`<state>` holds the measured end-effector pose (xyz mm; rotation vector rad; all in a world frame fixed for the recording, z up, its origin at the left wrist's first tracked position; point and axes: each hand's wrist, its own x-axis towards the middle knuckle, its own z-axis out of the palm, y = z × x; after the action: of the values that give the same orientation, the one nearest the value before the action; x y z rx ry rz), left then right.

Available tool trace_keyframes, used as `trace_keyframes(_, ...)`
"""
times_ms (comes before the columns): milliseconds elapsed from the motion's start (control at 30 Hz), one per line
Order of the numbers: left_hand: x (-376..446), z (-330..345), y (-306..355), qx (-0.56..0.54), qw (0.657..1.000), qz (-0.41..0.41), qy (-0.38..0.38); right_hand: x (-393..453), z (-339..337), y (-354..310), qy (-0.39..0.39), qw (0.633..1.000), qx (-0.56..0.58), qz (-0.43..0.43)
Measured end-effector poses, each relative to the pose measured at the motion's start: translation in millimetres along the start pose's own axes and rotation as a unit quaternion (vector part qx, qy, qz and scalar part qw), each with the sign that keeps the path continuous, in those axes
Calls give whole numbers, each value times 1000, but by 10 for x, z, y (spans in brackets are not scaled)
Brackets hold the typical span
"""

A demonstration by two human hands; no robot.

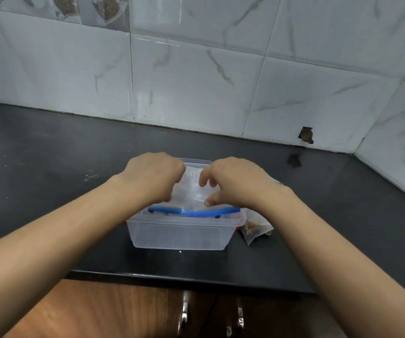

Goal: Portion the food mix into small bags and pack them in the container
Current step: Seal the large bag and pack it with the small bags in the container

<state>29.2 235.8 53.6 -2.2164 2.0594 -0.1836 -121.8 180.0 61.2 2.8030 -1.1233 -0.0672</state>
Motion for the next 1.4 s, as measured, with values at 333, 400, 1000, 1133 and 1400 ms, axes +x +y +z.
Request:
trace_keyframes(333, 122, 50, -17, 82, 996, 25, -20, 113, 247, 20, 35, 998, -34, -29)
trace_keyframes(400, 149, 72, 1, 65, 996, 15, 55, 120, 225, 35, 138, 988, -70, -14)
trace_keyframes(1000, 149, -189, -360, -256, 956, 143, -24, 44, -84, 313, 42, 931, 362, 18)
trace_keyframes(1133, 268, -182, -451, -322, 932, 150, -66, 101, -107, 310, 2, 906, 422, 36)
trace_keyframes(1400, 273, 136, -194, -8, 991, 131, 1, 118, 178, 59, 103, 993, -41, 28)
